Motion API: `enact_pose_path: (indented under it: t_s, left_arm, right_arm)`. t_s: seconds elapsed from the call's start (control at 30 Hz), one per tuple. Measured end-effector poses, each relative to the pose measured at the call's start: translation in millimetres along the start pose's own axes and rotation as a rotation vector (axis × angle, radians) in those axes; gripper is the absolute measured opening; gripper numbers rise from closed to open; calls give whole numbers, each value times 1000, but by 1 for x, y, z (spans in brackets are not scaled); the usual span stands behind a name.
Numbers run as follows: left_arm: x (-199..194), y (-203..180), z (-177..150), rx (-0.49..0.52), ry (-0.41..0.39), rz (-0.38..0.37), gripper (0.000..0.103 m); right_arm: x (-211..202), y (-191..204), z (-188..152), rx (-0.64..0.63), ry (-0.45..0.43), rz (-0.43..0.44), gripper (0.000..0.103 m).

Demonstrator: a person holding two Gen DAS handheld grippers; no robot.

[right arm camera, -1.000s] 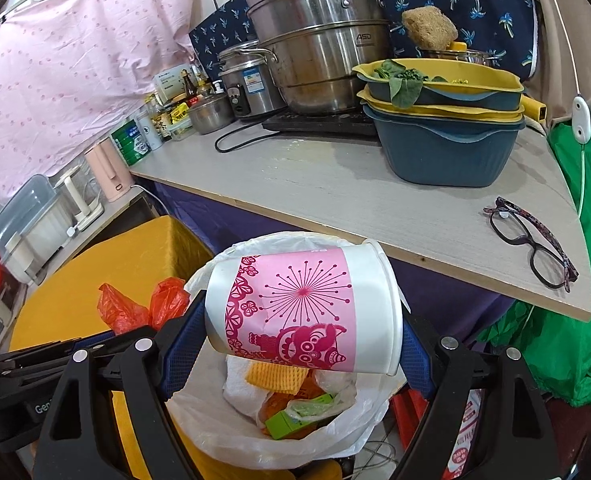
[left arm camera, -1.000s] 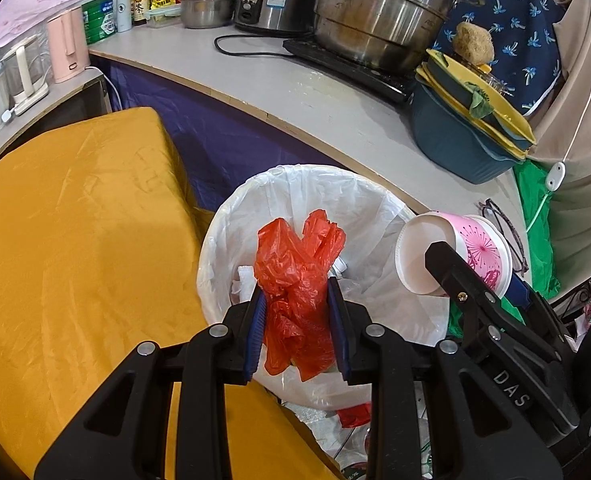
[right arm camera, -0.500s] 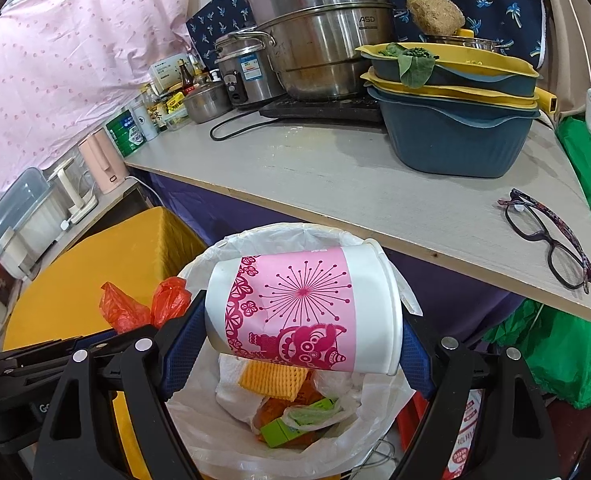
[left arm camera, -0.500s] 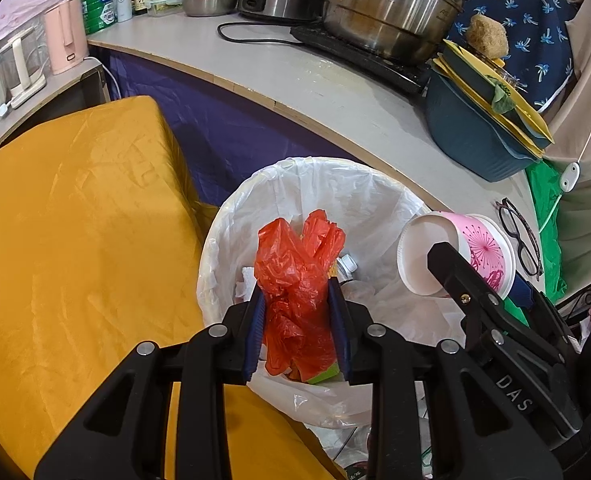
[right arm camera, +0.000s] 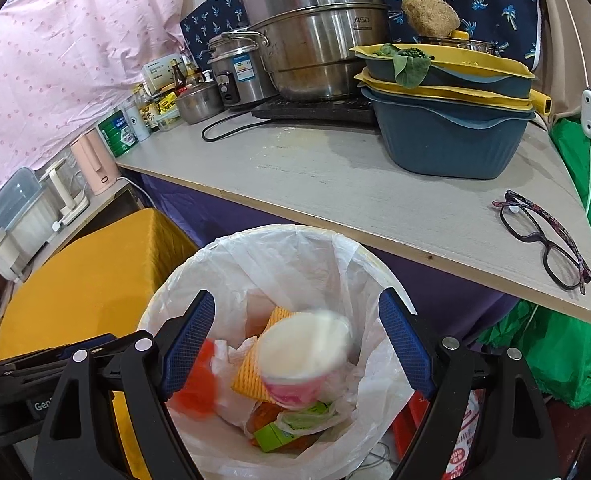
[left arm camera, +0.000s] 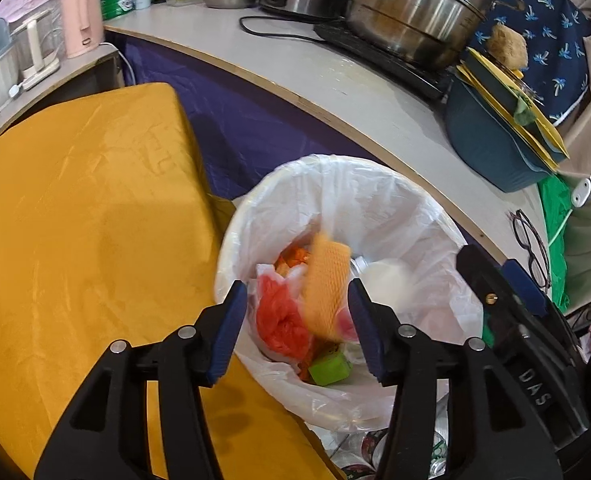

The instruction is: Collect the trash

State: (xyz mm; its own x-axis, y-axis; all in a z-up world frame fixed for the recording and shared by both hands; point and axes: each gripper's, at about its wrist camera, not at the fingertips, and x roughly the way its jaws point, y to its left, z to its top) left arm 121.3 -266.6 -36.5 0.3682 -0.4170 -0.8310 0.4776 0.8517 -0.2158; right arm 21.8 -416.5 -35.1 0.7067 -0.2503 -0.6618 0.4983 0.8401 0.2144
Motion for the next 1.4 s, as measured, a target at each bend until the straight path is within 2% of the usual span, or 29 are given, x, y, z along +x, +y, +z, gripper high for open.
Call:
enact_pose_path:
  t_s: [0.2, 0.33, 0.43, 0.63, 0.77, 0.87, 1.0, 1.1, 1.27, 1.4]
  left_arm:
    - [-13, 4, -4, 5, -21, 17, 50]
    - [-29, 8, -10, 21, -40, 35, 50]
    - [-43, 12, -18, 35, -59, 58, 59]
    - [-69, 19, -30, 57, -78, 87, 61]
    - [-89, 16, -37, 84, -111, 110, 74]
    - [-99, 15, -41, 106, -130, 133, 78]
    - [-106, 15, -45, 108, -132, 127, 83]
    - [-108, 15, -47, 106, -132, 127, 86]
    - [-107, 17, -49, 105, -122, 132, 86]
    - [-105, 17, -52, 106, -119, 138, 87]
  right_arm:
    - [-14, 5, 1, -1, -1, 4, 81]
    - [-35, 16, -1, -19, -4, -34, 82]
    - [-53, 24, -2, -30, -7, -47, 84]
    - [-78, 32, -5, -28, 8, -67, 84]
    - [-90, 33, -10, -24, 29, -93, 84]
    - [-98, 34, -15, -34, 38, -116, 85]
    - [-106, 36, -20, -48, 43, -130, 86]
    - [-109, 35, -21, -45, 38, -123, 96]
    - [-110, 37, -24, -63, 35, -157, 96]
    - [-106, 34, -26, -56, 59, -134, 96]
